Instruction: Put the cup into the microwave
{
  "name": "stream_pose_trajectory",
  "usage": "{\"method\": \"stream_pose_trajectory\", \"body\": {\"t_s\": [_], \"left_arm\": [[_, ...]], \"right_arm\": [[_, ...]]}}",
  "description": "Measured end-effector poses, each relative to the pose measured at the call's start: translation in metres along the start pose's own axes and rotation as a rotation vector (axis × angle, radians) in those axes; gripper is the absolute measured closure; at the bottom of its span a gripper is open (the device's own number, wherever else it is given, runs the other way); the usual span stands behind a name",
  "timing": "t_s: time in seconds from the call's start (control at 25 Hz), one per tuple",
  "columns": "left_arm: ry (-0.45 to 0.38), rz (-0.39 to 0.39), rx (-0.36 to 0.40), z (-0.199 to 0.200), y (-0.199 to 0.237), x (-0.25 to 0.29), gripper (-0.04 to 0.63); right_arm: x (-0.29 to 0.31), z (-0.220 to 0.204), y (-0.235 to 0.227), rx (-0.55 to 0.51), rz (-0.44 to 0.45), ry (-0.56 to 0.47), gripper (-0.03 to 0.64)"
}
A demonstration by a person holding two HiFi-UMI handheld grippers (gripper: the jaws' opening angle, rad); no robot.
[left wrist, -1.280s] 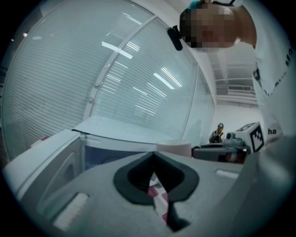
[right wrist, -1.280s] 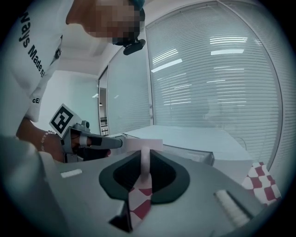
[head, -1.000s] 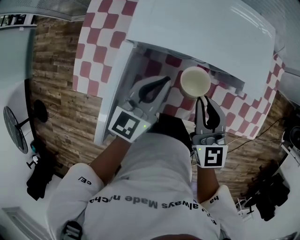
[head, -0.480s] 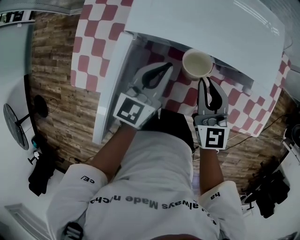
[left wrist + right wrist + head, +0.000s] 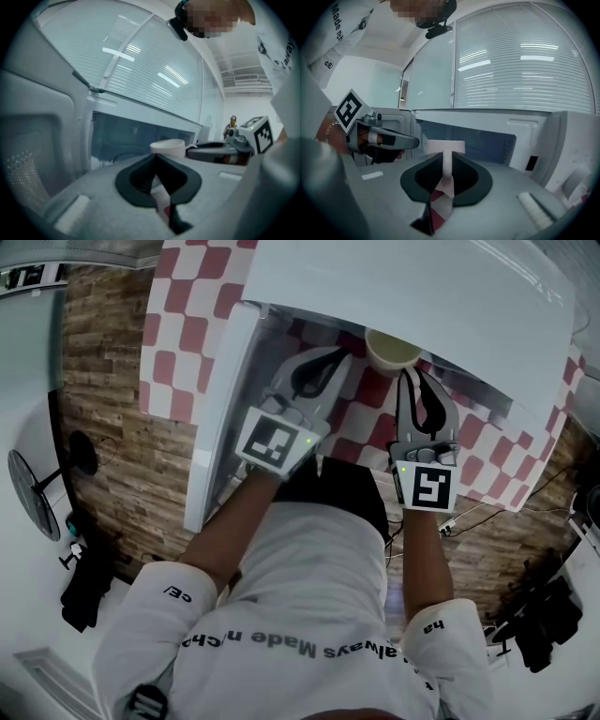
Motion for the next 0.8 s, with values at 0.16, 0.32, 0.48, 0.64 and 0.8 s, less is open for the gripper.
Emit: {"method": "stream_pose_trajectory", "body": {"t_s": [0.16, 0.32, 0.48, 0.64, 0.8], "left_arm": [[-0.013, 0.019, 0.02, 0.002, 0.01, 0.009, 0.592], [-0.019, 0.057, 0.03, 0.004, 0.024, 0.02, 0.592], [-0.044, 0.077, 0.034, 0.009, 0.035, 0.03, 0.591], [-0.053, 0.093, 0.07, 0.012, 0.044, 0.036, 0.592], [-0.06, 0.115, 0.084, 0.013, 0.054, 0.041, 0.592]], "right_arm": [[0.01, -0.01, -0.004, -0.007, -0.011, 0.012, 0.575], [0.023, -0.013, -0.009, 0.021, -0.059, 0.01, 0.575], [0.035, -0.016, -0.015, 0.043, -0.096, 0.012, 0.575], [0.045, -0.019, -0.02, 0.054, -0.122, -0.008, 0.575], [0.054, -0.024, -0.025, 0.063, -0.145, -0.012, 0.575]]}}
Point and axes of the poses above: the fingertips, and each gripper's own axes: x forward along the fingers, y to its left, z out of its top, the point moved 6 cm from there along -x, backward along the fingers, and after that the axes turned 10 degrees about -x, right-handed, at the moved point
